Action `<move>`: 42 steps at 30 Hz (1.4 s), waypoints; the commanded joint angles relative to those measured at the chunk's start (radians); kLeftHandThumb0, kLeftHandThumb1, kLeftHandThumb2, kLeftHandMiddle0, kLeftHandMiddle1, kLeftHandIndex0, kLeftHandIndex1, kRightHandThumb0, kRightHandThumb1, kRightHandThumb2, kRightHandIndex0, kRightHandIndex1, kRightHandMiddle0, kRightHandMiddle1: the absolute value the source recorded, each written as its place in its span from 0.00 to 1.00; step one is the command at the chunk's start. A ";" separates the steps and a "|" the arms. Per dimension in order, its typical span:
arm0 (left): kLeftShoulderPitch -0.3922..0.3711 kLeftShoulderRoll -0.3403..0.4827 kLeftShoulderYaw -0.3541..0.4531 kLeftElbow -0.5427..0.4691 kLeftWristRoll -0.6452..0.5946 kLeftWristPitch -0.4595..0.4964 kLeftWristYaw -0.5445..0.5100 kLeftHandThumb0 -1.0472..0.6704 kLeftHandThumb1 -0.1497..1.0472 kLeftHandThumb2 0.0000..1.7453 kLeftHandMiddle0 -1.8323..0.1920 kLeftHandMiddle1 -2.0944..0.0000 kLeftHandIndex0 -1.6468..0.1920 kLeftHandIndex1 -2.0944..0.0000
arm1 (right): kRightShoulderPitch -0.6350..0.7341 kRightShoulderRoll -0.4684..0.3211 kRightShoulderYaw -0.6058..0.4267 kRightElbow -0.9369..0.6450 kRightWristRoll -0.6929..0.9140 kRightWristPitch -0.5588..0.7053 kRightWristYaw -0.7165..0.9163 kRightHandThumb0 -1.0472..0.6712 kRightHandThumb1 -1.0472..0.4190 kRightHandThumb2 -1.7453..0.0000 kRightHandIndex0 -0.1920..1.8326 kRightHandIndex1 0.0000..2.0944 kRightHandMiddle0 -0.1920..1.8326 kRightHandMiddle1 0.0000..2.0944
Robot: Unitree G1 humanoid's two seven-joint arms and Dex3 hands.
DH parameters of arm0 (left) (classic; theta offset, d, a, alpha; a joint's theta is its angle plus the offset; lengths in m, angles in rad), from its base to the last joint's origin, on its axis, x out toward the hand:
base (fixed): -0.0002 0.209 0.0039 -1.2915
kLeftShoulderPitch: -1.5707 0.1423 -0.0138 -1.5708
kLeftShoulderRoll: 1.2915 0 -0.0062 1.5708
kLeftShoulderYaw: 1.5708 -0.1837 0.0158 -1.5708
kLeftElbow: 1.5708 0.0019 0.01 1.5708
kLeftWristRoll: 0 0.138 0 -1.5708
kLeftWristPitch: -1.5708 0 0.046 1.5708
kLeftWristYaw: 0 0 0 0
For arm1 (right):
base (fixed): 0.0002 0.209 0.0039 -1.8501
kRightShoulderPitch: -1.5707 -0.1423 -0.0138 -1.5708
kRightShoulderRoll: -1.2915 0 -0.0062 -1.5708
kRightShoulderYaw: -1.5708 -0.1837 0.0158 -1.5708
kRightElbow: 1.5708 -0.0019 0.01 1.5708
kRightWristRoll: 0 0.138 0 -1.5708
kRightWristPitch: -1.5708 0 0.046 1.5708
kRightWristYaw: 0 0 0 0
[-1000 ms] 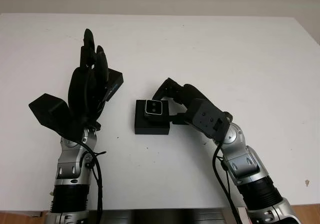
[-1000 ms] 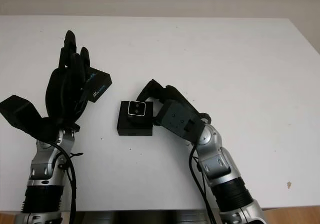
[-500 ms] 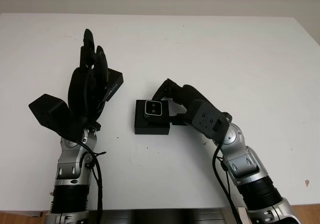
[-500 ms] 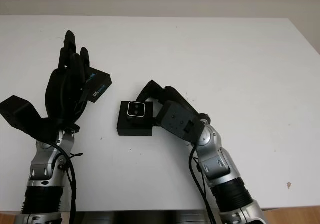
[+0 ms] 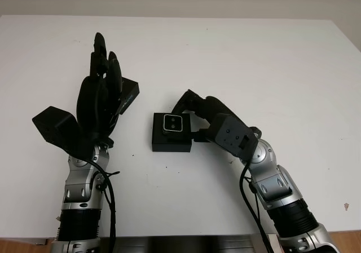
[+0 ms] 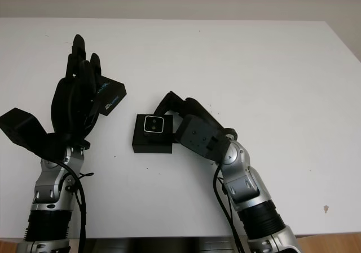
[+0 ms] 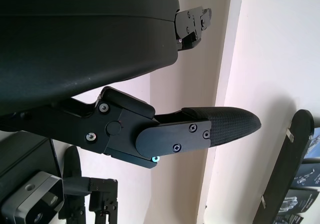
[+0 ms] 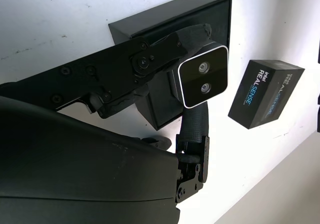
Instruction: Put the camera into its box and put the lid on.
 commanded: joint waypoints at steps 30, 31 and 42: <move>0.011 -0.007 0.005 -0.017 -0.009 -0.014 -0.013 0.16 1.00 0.30 1.00 1.00 1.00 1.00 | -0.017 -0.037 -0.037 -0.072 0.030 0.066 0.074 0.14 0.09 0.97 0.04 0.02 0.11 0.08; 0.008 -0.003 0.010 -0.021 -0.017 -0.009 -0.019 0.16 1.00 0.30 1.00 1.00 1.00 1.00 | -0.025 -0.034 -0.060 -0.081 0.050 0.066 0.071 0.14 0.09 0.96 0.04 0.02 0.10 0.08; -0.057 0.175 0.069 -0.031 0.006 -0.033 -0.100 0.20 1.00 0.26 0.97 0.98 0.97 0.98 | -0.099 0.039 -0.262 -0.132 0.264 0.035 -0.051 0.20 0.00 0.93 0.10 0.04 0.13 0.07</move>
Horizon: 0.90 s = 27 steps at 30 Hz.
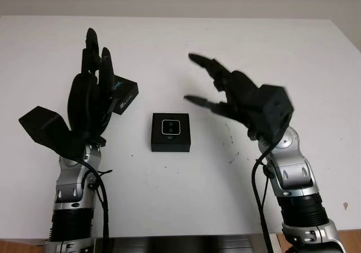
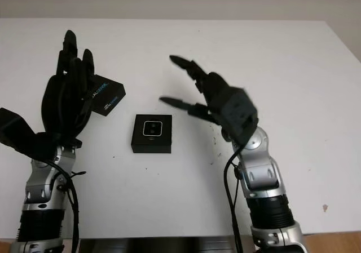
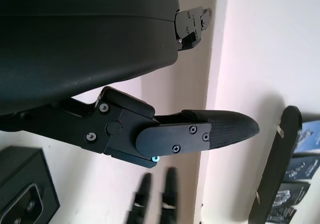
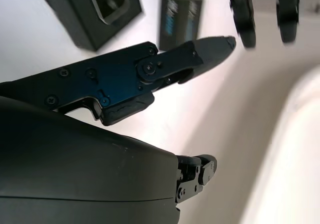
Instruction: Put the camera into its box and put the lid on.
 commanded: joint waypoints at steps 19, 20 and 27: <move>-0.572 0.675 -0.378 0.483 0.737 -0.234 -0.336 0.37 0.79 0.02 0.80 0.99 0.79 0.98 | 0.008 -0.011 -0.029 0.042 0.038 -0.073 -0.023 0.22 0.00 0.91 0.14 0.04 0.07 0.22; -0.597 0.678 -0.415 0.510 0.787 -0.268 -0.331 0.37 0.79 0.02 0.81 0.99 0.79 0.98 | 0.008 -0.012 -0.028 0.042 0.038 -0.070 -0.024 0.22 0.00 0.91 0.14 0.04 0.05 0.27; -0.717 0.635 -0.594 0.684 1.027 -0.438 -0.222 0.35 0.76 0.03 0.88 0.99 0.86 0.99 | 0.007 -0.010 -0.022 0.050 0.027 -0.067 -0.055 0.21 0.00 0.90 0.15 0.04 0.03 0.34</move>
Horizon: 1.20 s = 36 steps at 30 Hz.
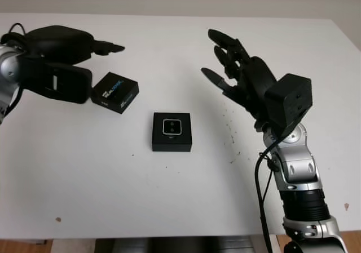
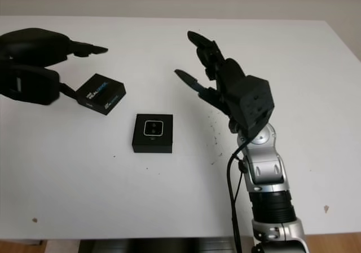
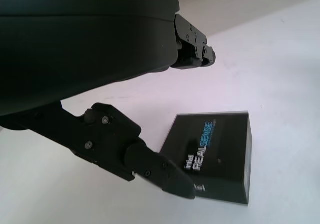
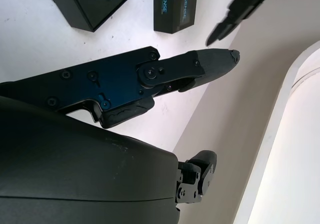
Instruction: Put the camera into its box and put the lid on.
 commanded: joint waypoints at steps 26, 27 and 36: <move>-0.203 -0.192 -0.272 0.485 0.222 0.030 0.299 0.33 0.78 0.03 0.91 0.97 0.90 0.98 | 0.014 -0.009 0.015 0.017 -0.030 -0.033 -0.017 0.20 0.00 0.88 0.16 0.03 0.04 0.33; -0.204 -0.195 -0.273 0.493 0.220 0.039 0.299 0.34 0.79 0.03 0.91 0.97 0.90 0.98 | 0.015 -0.010 0.016 0.016 -0.031 -0.030 -0.017 0.20 0.00 0.88 0.16 0.03 0.04 0.33; -0.212 -0.197 -0.263 0.527 0.182 0.076 0.295 0.34 0.80 0.03 0.91 0.98 0.92 0.98 | 0.015 -0.007 0.014 0.021 -0.029 -0.025 -0.015 0.20 0.00 0.89 0.16 0.03 0.05 0.31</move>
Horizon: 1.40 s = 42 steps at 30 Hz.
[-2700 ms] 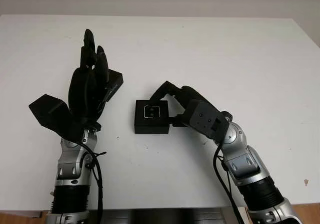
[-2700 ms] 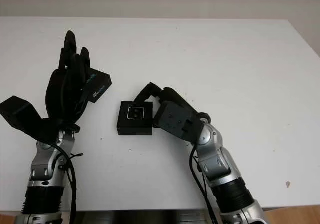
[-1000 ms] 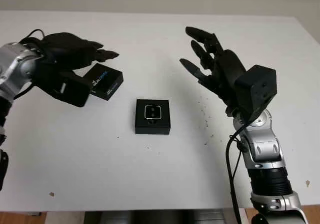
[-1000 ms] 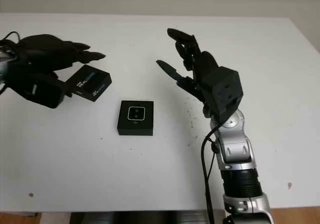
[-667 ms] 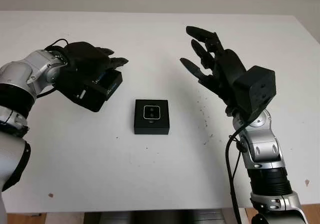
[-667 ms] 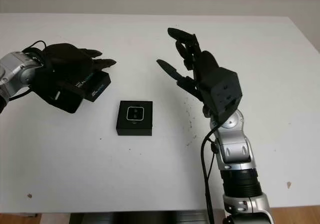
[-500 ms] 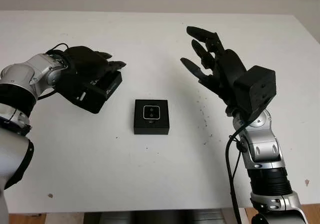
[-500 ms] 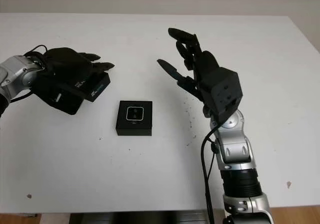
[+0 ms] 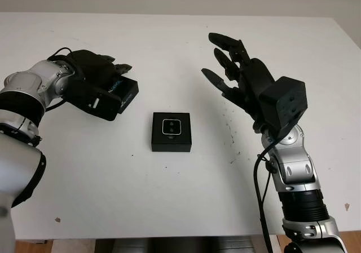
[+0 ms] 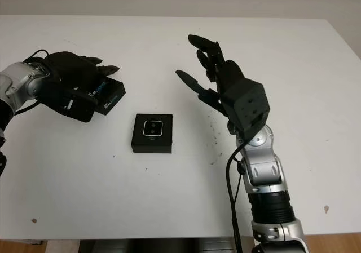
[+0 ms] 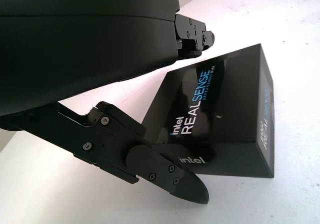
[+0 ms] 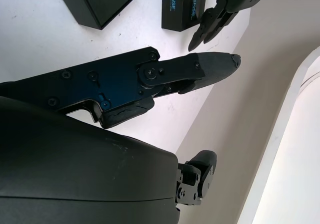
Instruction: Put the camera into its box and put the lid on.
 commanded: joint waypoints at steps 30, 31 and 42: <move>0.038 0.001 -0.092 0.036 0.041 -0.076 0.216 0.47 0.90 0.03 0.80 0.50 0.74 0.53 | 0.016 -0.014 -0.002 -0.016 0.002 0.004 0.008 0.21 0.00 0.89 0.15 0.02 0.05 0.30; 0.037 0.002 -0.095 0.038 0.042 -0.082 0.220 0.48 0.91 0.03 0.78 0.51 0.73 0.51 | 0.016 -0.014 -0.002 -0.017 0.002 0.008 0.008 0.20 0.00 0.89 0.15 0.02 0.05 0.30; 0.026 -0.002 -0.013 0.045 -0.079 -0.079 0.069 0.44 1.00 0.04 0.88 0.00 0.87 0.04 | 0.020 -0.007 0.002 -0.009 0.004 -0.001 0.005 0.21 0.00 0.89 0.15 0.03 0.06 0.27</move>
